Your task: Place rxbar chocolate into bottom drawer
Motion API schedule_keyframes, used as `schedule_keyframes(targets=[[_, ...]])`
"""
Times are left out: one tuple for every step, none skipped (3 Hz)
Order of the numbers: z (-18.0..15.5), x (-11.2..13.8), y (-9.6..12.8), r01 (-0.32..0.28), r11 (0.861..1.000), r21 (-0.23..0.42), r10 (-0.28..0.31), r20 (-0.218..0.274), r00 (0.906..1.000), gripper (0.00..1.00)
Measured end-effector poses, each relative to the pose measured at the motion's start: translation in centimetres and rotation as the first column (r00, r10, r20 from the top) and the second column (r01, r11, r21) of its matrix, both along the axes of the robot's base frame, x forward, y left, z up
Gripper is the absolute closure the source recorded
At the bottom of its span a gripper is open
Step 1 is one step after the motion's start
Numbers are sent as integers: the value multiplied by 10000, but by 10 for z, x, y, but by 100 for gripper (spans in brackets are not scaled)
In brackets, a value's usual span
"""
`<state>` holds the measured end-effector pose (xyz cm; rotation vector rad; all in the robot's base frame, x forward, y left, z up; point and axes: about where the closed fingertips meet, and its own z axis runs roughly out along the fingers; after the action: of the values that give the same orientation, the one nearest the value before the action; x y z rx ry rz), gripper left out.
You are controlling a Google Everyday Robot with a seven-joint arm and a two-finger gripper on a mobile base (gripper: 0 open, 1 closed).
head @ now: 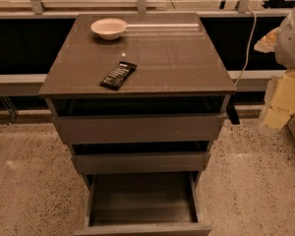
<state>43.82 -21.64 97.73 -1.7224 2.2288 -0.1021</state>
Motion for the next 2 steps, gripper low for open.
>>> schedule_keyframes(targets=[[0,0,0,0,10000,0,0,0,10000,0],[-18,29,11,-228,9981,570,226,40,9997,0]])
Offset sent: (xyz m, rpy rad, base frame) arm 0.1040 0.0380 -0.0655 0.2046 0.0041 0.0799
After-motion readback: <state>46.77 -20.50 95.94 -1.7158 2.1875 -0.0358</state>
